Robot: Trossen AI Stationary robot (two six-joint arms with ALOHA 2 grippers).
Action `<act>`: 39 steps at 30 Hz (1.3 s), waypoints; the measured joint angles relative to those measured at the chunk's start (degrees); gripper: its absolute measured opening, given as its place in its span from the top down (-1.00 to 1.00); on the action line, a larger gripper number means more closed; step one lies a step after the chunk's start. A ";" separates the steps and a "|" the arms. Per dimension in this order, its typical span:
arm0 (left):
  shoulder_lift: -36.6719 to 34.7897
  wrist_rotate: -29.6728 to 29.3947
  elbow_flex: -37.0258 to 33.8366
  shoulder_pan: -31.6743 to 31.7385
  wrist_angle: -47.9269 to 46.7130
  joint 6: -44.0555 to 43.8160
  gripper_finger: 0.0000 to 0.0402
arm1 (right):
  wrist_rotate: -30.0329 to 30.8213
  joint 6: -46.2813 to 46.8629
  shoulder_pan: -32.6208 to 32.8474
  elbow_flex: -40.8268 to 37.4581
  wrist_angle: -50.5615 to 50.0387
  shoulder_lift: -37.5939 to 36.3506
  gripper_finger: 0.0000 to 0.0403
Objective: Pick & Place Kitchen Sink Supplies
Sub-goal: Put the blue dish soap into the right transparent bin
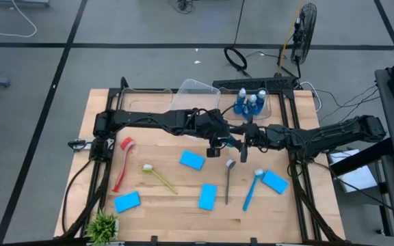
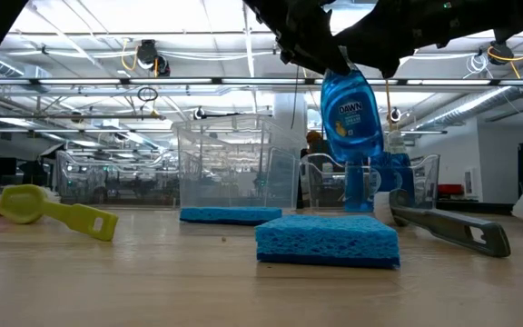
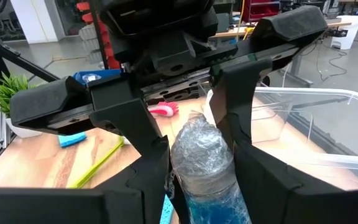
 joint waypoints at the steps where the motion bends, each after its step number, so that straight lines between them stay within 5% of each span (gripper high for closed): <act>1: 0.00 0.00 0.00 0.00 0.00 0.00 0.23 | 0.00 -0.02 0.00 0.00 0.00 0.00 0.23; 8: 0.00 0.15 0.00 0.00 -0.07 -0.22 0.23 | 0.00 -0.94 0.00 0.00 -0.27 0.00 0.41; 39: 0.00 -0.51 0.13 0.49 0.02 -0.03 0.23 | 1.49 -2.10 0.04 0.00 -0.07 -0.66 0.43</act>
